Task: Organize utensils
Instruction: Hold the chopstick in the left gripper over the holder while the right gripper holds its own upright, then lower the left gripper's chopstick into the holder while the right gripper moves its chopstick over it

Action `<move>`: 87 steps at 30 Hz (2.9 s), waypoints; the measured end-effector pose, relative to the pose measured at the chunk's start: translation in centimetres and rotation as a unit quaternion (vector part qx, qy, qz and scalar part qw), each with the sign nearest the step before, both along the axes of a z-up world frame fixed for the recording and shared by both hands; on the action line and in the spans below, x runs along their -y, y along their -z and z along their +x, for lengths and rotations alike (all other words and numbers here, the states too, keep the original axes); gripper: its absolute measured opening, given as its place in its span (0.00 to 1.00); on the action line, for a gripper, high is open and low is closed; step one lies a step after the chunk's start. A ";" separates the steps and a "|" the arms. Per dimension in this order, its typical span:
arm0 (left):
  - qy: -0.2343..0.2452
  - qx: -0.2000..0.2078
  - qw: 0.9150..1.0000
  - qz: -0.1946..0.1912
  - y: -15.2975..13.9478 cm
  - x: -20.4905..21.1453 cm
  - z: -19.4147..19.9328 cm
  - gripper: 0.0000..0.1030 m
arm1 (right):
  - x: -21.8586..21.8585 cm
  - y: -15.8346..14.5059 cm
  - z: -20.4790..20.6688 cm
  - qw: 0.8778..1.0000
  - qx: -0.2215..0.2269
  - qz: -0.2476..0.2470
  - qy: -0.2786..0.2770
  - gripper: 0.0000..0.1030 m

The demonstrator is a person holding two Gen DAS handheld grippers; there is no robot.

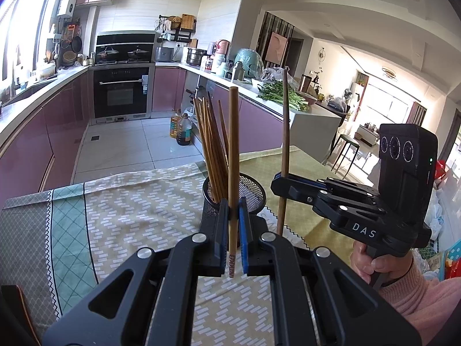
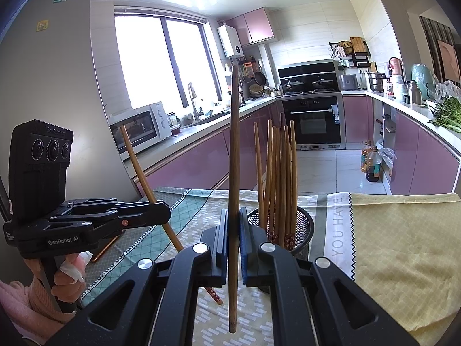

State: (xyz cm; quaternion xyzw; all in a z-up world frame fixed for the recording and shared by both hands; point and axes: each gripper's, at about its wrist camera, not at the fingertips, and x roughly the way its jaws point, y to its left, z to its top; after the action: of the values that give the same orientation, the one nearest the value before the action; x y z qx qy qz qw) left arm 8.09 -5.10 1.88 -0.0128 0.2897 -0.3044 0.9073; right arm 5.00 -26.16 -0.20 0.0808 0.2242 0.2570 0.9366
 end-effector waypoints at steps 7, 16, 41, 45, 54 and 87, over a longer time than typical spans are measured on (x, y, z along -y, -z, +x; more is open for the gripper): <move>0.000 0.002 1.000 0.001 -0.2 0.2 0.0 0.07 | -0.2 -0.1 0.3 1.000 0.003 -0.001 0.002 0.06; 0.004 0.006 1.000 0.004 -0.7 0.4 0.4 0.07 | -0.6 -0.3 0.6 1.000 0.006 -0.001 0.001 0.06; 0.010 0.020 1.000 0.008 -1.8 1.2 0.4 0.07 | -0.4 -0.9 0.4 1.000 0.018 0.001 0.001 0.06; 0.010 0.021 1.000 0.008 -1.8 1.2 0.4 0.07 | -0.4 -1.0 0.4 1.000 0.018 0.001 0.001 0.06; 0.011 0.025 1.000 0.010 -2.1 1.4 0.4 0.07 | -0.3 -1.2 0.4 1.000 0.020 0.001 0.002 0.06; 0.008 0.050 0.999 0.006 -3.5 1.2 -0.2 0.07 | 0.0 -2.2 0.9 0.999 0.036 0.004 0.005 0.06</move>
State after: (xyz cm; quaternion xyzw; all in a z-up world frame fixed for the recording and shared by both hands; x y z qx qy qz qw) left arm 7.86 -6.27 5.40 0.0106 0.2457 -0.3097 0.9185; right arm 5.89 -26.11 1.99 0.0768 0.1890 0.2561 0.9449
